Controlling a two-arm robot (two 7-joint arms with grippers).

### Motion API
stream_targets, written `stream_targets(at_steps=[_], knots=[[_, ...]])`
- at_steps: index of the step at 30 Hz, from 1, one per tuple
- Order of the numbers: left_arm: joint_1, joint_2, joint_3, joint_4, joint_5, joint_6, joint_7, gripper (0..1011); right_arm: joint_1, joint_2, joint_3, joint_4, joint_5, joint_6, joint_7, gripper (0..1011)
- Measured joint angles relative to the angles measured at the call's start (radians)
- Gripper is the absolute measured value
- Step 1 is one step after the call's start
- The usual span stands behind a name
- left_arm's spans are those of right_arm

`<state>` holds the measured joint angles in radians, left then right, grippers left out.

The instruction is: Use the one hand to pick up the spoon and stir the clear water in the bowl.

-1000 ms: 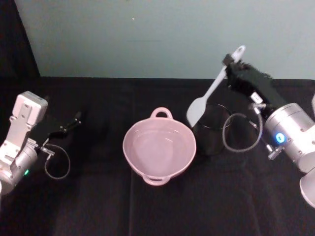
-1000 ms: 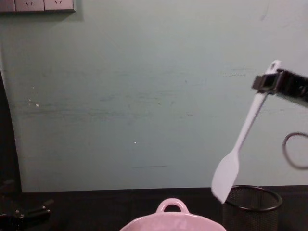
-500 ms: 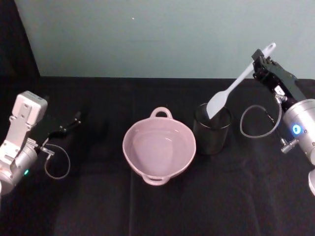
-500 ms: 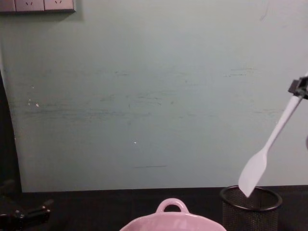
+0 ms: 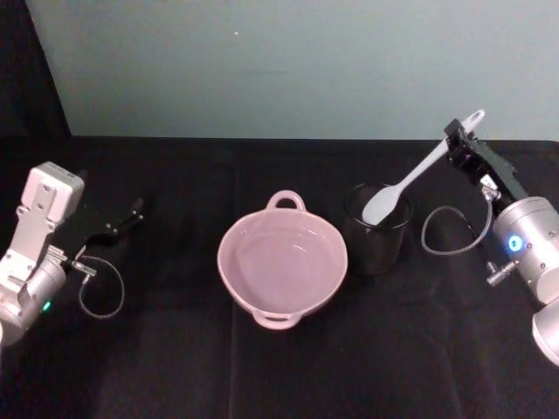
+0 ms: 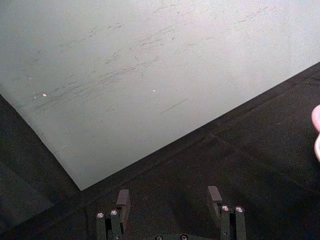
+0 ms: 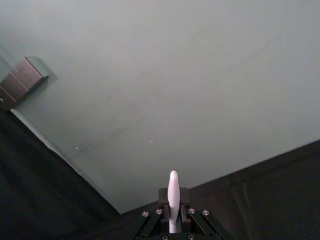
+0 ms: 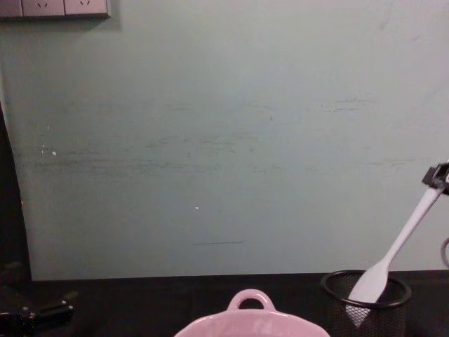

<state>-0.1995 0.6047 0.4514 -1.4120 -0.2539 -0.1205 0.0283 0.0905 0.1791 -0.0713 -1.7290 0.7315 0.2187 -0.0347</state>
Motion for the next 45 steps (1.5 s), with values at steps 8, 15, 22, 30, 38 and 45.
stream_targets(at_steps=[8,15,22,30,38,45], knots=[[0.000,0.000,0.000,0.000,0.000,0.000,0.000,1011,0.013,-0.002,-0.014,0.055,0.028,-0.012,-0.003,125],[0.000,0.000,0.000,0.000,0.000,0.000,0.000,1011,0.013,0.004,-0.027,0.073,0.044,-0.018,-0.013,125],[0.000,0.000,0.000,0.000,0.000,0.000,0.000,1011,0.007,0.014,-0.039,0.073,0.047,-0.020,-0.032,125],[0.000,0.000,0.000,0.000,0.000,0.000,0.000,1011,0.000,0.016,-0.044,0.069,0.050,-0.020,-0.047,124],[0.000,0.000,0.000,0.000,0.000,0.000,0.000,1011,-0.001,0.016,-0.049,0.072,0.051,-0.020,-0.058,125],[0.000,0.000,0.000,0.000,0.000,0.000,0.000,1011,-0.001,0.017,-0.053,0.077,0.053,-0.017,-0.060,125]])
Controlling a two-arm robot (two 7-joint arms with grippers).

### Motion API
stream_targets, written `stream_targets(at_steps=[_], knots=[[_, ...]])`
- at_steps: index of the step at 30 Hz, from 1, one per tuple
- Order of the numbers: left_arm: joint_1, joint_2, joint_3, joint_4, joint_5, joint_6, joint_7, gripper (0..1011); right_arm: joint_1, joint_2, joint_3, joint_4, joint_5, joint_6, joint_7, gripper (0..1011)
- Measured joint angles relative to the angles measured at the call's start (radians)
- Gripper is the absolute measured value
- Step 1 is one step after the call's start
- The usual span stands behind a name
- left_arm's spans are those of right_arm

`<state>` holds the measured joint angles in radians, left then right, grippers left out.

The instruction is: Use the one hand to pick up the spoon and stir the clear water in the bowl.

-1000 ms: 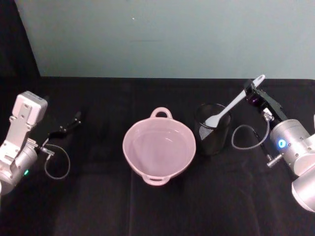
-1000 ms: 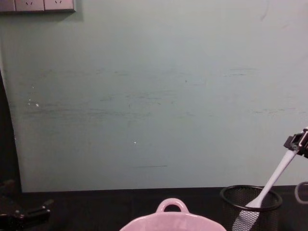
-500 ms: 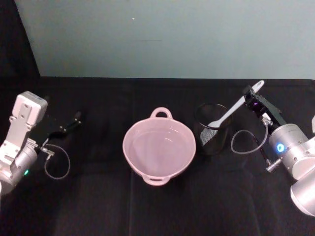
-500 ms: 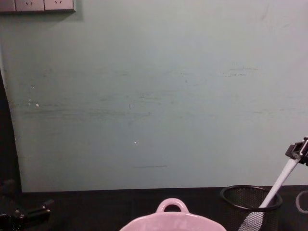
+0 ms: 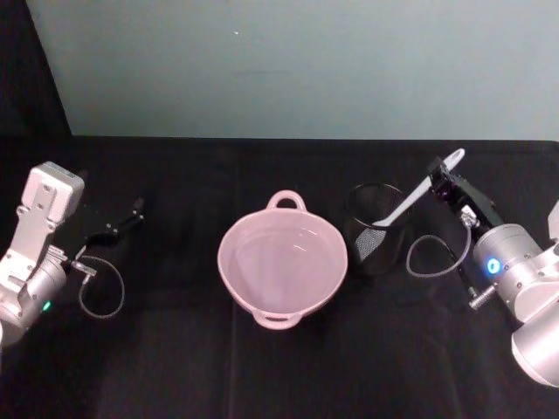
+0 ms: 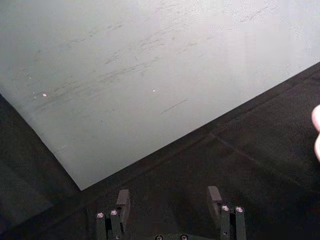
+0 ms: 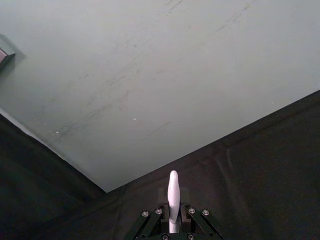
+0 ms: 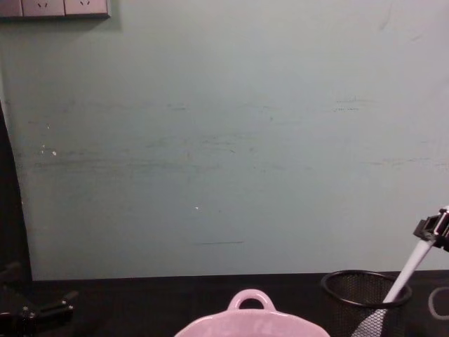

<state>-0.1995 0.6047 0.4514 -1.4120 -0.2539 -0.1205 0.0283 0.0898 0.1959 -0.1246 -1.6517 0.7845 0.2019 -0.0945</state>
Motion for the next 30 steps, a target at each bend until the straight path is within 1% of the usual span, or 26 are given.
stream_targets(at_steps=[3,5,15,18,19,20,25,27,29,30], knots=[[0.000,0.000,0.000,0.000,0.000,0.000,0.000,1011,-0.001,-0.004,0.004,0.001,0.008,0.002,-0.007,125],[0.000,0.000,0.000,0.000,0.000,0.000,0.000,1011,-0.004,-0.008,0.011,0.001,0.021,0.005,-0.010,125],[0.000,0.000,0.000,0.000,0.000,0.000,0.000,1011,-0.003,-0.007,0.010,0.001,0.018,0.005,-0.011,125],[0.000,0.000,0.000,0.000,0.000,0.000,0.000,1011,-0.003,-0.007,0.009,0.001,0.017,0.005,-0.011,164],[0.000,0.000,0.000,0.000,0.000,0.000,0.000,1011,-0.003,-0.007,0.009,0.001,0.016,0.005,-0.010,183],[0.000,0.000,0.000,0.000,0.000,0.000,0.000,1011,-0.003,-0.007,0.009,0.001,0.016,0.005,-0.010,238],[0.000,0.000,0.000,0.000,0.000,0.000,0.000,1011,-0.003,-0.007,0.009,0.000,0.014,0.004,-0.010,372],[0.000,0.000,0.000,0.000,0.000,0.000,0.000,1011,-0.002,-0.006,0.008,0.000,0.014,0.004,-0.010,448],[0.000,0.000,0.000,0.000,0.000,0.000,0.000,1011,-0.002,-0.006,0.008,0.000,0.013,0.004,-0.010,488],[0.000,0.000,0.000,0.000,0.000,0.000,0.000,1011,-0.002,-0.006,0.008,0.000,0.013,0.004,-0.009,529]])
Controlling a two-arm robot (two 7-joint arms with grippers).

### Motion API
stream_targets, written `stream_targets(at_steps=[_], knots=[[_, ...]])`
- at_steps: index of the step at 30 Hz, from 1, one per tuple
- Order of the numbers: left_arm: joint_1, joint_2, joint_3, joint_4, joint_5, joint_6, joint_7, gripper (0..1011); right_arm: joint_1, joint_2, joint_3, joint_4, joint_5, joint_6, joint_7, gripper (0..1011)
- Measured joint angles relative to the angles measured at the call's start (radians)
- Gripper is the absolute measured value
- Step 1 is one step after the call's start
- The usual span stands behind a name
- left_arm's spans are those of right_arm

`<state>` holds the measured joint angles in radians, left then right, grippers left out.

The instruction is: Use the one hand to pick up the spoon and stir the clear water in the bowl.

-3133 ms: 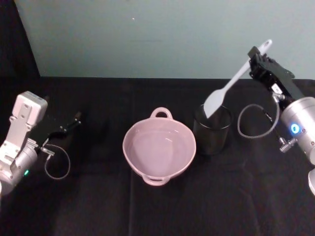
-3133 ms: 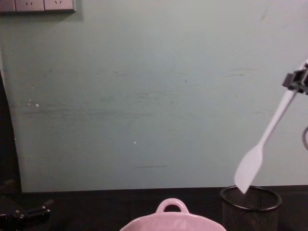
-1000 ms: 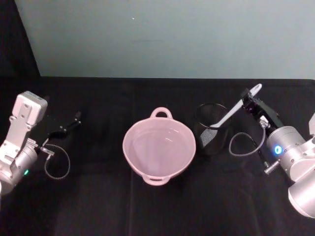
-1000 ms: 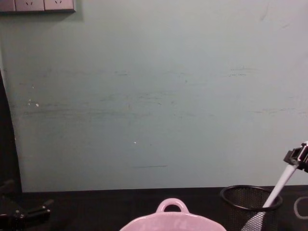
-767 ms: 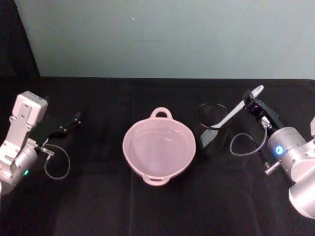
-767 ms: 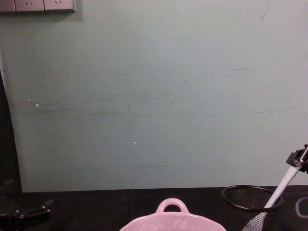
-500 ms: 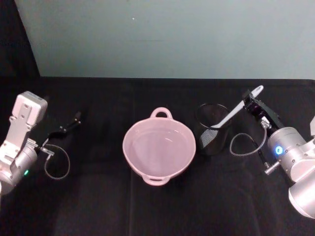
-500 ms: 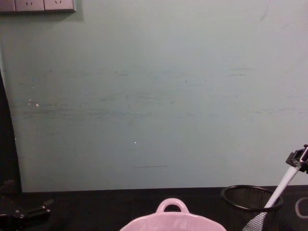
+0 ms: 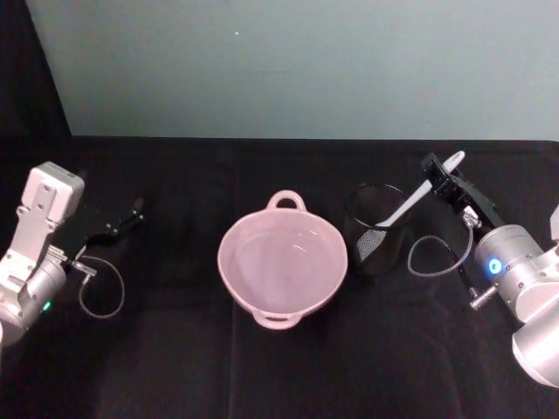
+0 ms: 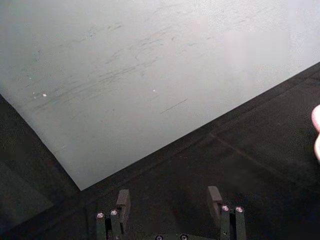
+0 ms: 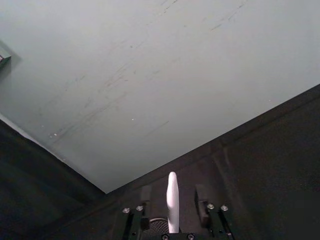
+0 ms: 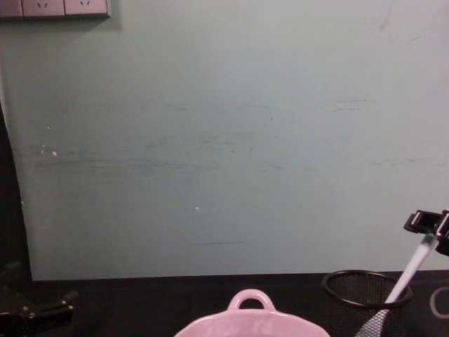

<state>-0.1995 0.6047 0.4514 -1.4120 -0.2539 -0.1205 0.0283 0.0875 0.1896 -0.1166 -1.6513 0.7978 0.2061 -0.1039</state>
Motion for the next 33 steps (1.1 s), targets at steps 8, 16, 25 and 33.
stream_targets(at_steps=[8,16,25,33], knots=[[0.000,0.000,0.000,0.000,0.000,0.000,0.000,1011,-0.024,0.017,-0.006,-0.057,-0.019,0.002,-0.005,799],[0.000,0.000,0.000,0.000,0.000,0.000,0.000,1011,-0.086,0.054,-0.005,-0.180,-0.043,0.042,-0.033,998],[0.000,0.000,0.000,0.000,0.000,0.000,0.000,1011,-0.191,0.148,-0.019,-0.309,-0.205,0.031,-0.042,1002],[0.000,0.000,0.000,0.000,0.000,0.000,0.000,1011,-0.282,0.196,-0.018,-0.313,-0.369,-0.057,-0.058,1002]])
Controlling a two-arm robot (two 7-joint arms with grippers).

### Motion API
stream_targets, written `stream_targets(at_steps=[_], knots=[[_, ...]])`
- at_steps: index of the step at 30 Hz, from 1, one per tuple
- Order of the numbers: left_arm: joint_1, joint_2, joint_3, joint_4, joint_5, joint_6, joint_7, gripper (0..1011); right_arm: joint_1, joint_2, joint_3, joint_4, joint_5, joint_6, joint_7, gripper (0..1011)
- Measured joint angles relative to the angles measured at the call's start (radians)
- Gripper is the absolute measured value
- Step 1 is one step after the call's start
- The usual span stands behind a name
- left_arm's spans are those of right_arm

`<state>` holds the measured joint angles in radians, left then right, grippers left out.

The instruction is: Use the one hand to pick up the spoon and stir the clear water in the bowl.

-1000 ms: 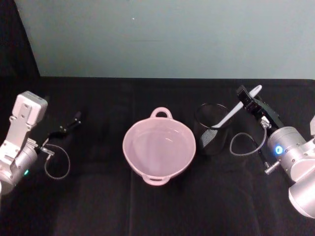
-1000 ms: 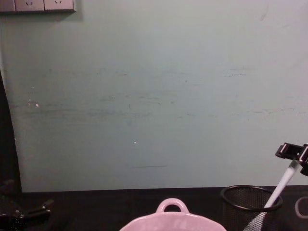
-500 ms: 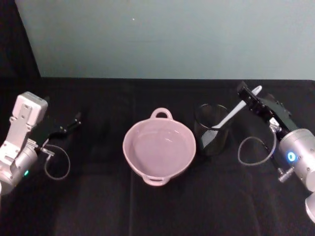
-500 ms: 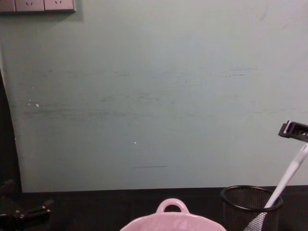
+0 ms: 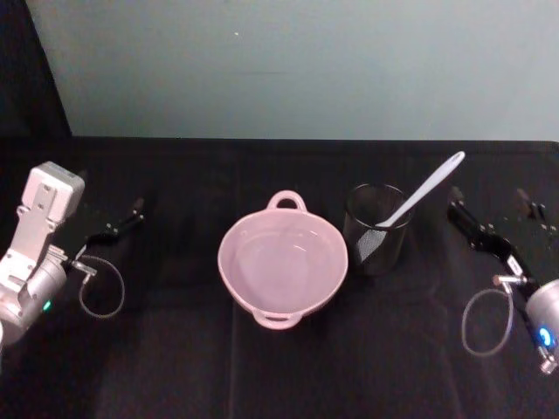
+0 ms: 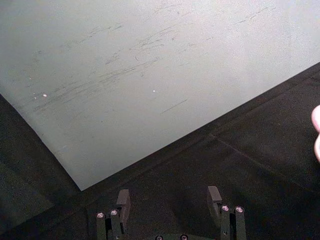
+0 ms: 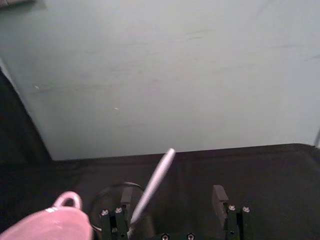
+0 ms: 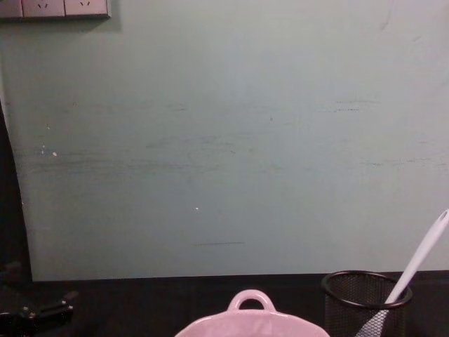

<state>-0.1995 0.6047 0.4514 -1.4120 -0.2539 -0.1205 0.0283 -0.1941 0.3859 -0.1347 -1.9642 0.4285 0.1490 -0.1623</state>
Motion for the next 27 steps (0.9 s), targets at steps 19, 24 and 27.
stream_targets(at_steps=[19,24,27], knots=[[0.000,0.000,0.000,0.000,0.000,0.000,0.000,1011,-0.014,-0.035,0.014,0.185,-0.198,-0.183,-0.054,1002],[0.000,0.000,0.000,0.000,0.000,0.000,0.000,1011,-0.009,-0.047,0.019,0.207,-0.202,-0.198,-0.043,1002],[0.000,0.000,0.000,0.000,0.000,0.000,0.000,1011,-0.009,-0.046,0.019,0.206,-0.202,-0.198,-0.043,1002]])
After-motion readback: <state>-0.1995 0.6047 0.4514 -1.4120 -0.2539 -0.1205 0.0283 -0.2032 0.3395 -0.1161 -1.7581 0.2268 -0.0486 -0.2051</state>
